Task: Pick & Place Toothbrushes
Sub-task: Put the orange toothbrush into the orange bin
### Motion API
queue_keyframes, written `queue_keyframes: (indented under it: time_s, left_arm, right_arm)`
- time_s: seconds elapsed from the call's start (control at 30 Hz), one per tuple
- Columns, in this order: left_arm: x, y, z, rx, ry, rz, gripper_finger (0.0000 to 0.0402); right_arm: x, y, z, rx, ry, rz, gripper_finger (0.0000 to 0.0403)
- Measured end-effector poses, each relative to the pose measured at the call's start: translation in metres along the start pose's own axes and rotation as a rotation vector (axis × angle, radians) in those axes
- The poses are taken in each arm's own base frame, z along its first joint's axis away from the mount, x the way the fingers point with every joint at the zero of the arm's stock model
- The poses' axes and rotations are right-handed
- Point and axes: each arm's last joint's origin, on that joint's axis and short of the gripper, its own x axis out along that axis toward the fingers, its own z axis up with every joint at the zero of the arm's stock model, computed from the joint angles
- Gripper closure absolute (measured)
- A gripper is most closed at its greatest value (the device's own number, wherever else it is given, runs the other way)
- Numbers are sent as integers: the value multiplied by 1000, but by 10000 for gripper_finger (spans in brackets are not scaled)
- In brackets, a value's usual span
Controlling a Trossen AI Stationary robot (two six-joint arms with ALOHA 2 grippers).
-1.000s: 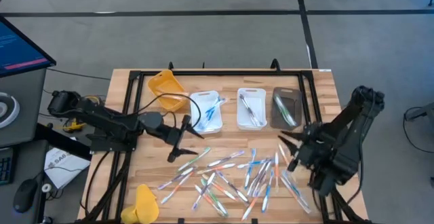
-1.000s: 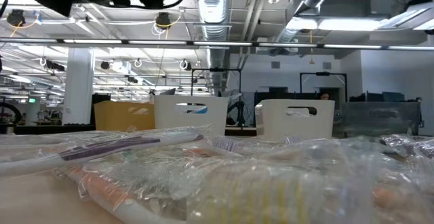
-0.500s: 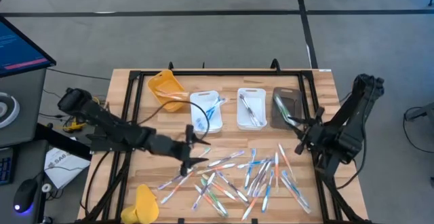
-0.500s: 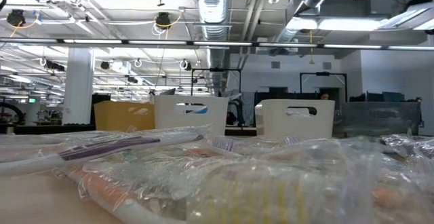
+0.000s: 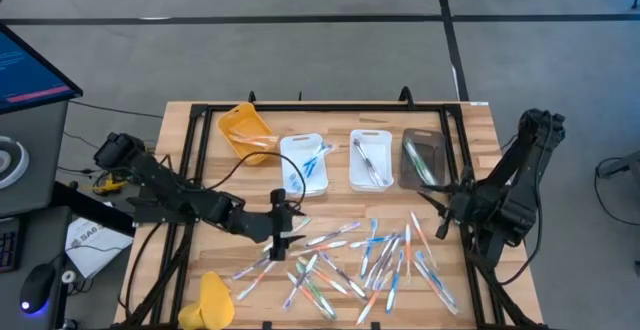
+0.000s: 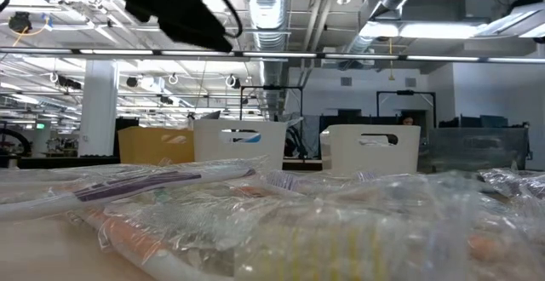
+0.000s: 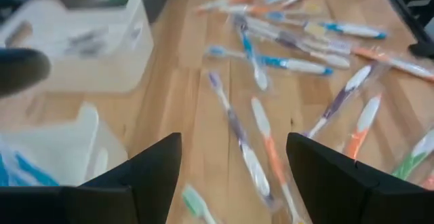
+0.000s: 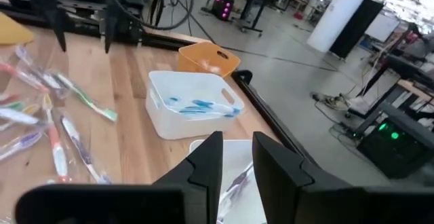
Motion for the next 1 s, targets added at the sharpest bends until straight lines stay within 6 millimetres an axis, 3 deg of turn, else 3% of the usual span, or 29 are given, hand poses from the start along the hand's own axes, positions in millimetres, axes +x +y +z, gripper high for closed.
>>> queue_keyframes:
  time_s: [0.4,0.83,1.0]
  left_arm:
    - [6,5,-39,-207,55,17,141]
    - [6,1,-38,-254,43,-81,141]
    - [-2,-16,-42,-227,70,-195,141]
  right_arm:
    - [5,1,2,-101,6,-31,328]
    - [20,-5,3,-87,34,-132,328]
    - [21,-4,4,-76,36,-133,328]
